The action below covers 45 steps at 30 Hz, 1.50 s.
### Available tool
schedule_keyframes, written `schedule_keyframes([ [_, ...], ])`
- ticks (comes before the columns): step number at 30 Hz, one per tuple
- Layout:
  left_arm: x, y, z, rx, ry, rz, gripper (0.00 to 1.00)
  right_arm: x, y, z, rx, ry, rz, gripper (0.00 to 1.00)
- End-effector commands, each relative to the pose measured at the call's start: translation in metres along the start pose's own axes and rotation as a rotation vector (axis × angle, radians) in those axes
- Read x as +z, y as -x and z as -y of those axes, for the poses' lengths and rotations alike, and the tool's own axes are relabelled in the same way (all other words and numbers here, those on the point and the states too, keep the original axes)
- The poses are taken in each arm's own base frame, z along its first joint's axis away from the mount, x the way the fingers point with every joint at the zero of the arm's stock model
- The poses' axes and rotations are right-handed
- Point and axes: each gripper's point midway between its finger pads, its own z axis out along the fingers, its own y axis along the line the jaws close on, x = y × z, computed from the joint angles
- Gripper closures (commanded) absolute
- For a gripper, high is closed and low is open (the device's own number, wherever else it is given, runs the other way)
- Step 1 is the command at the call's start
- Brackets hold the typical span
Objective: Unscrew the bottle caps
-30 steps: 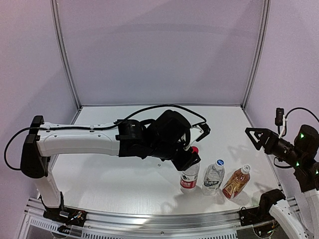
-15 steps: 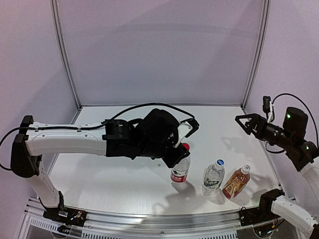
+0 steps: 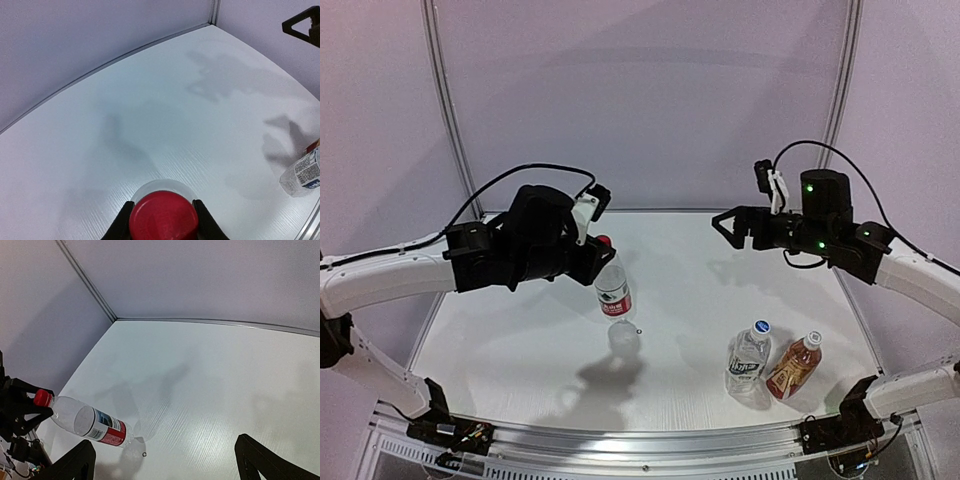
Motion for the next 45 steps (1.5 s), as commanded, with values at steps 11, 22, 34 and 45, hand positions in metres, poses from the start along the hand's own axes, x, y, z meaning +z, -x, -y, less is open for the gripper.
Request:
schedule_keyframes([
  [11,-0.072,0.024,-0.004,-0.192,-0.221,0.144,1.0,-0.003,-0.103,-0.127,-0.456,0.657,-0.192,0.01],
  [22,-0.109,0.054,0.07,-0.209,-0.671,0.235,0.97,-0.024,-0.13,-0.14,-0.548,0.867,-0.149,0.01],
  [34,-0.1,0.065,0.115,-0.131,-0.703,0.237,0.97,-0.018,-0.134,-0.16,-0.539,0.915,-0.179,0.03],
  [45,-0.12,0.071,0.113,-0.204,-0.683,0.374,0.98,-0.046,-0.14,-0.184,-0.515,0.948,-0.167,0.22],
])
